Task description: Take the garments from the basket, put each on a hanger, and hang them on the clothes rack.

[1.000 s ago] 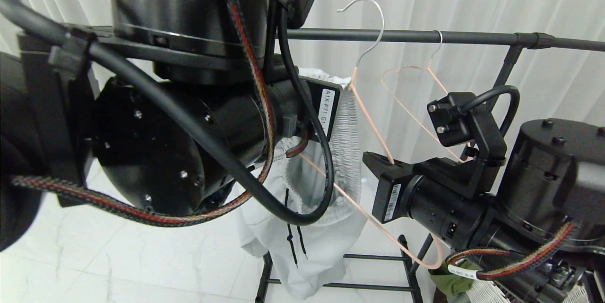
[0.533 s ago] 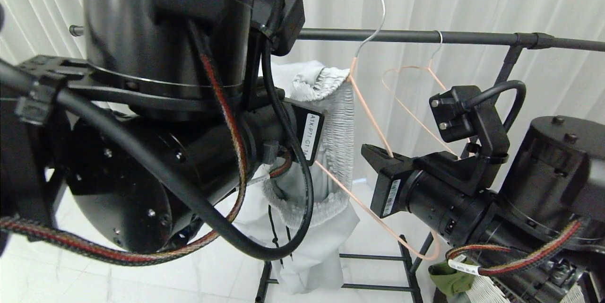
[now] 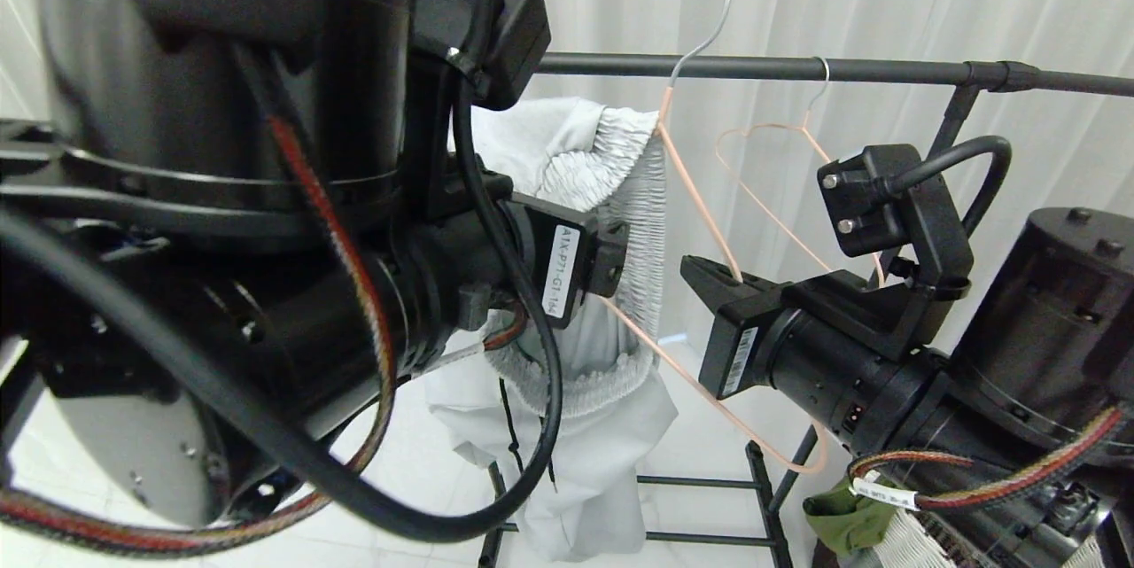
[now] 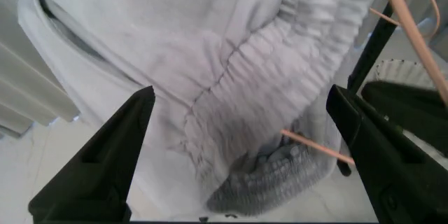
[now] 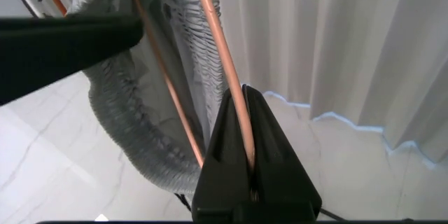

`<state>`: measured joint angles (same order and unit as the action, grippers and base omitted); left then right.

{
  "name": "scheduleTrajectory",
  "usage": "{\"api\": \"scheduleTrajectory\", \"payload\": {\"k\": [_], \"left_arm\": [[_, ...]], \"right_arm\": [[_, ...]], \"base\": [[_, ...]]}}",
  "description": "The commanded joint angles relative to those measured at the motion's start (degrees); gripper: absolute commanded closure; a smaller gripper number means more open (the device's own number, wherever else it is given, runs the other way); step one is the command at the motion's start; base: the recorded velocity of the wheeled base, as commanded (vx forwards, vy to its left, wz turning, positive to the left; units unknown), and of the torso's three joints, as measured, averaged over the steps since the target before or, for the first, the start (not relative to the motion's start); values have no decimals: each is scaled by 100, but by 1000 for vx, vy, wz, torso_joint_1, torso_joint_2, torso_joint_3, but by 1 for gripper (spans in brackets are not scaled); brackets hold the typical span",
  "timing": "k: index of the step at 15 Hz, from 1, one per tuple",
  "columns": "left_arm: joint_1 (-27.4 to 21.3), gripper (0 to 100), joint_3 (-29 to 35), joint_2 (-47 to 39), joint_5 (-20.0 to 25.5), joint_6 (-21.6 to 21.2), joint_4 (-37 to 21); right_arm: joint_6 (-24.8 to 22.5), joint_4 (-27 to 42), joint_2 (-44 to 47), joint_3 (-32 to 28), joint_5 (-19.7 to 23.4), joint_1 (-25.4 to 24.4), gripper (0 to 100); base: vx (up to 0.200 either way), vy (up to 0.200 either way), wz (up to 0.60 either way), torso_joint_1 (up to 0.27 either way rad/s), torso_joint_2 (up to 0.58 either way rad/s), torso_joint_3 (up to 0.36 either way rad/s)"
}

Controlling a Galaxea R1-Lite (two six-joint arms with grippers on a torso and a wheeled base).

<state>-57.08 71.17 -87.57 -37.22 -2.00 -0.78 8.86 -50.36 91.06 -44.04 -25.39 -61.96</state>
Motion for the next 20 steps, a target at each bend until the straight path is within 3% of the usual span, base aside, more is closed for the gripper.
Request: {"api": "scheduleTrajectory", "payload": {"k": [1,2,4,9,11,16,20], "left_arm": [[-102,0,-464,512,4,-55,-10],[-102,0,-499,539,4,-55,-1],[-49,0,-973,1339,276,-600,-1],[1304,0,-1035,1919,2483,-2164,-1],[1471,0,-1026,1866,3291,-2542,-1],[1480,0,-1114,1286,4785,-2797,-1],[1489,0,-1114,829,5365,-3034,-1]], "right_arm": [[-34,0,-106,89,8,0,100],[-51,0,-106,98,8,0,100],[-350,-325,-326,625,87,18,100],[-781,-466,-836,1434,439,220,100],[-904,-466,-968,1636,439,220,100],[-1255,-466,-1196,2005,667,202,100],[-1475,-466,-1187,2067,790,185,100]], "base": [[0,0,0,0,0,0],[0,0,0,0,0,0],[0,0,0,0,0,0],[0,0,0,0,0,0],[0,0,0,0,0,0],[0,0,0,0,0,0],[0,0,0,0,0,0]]}}
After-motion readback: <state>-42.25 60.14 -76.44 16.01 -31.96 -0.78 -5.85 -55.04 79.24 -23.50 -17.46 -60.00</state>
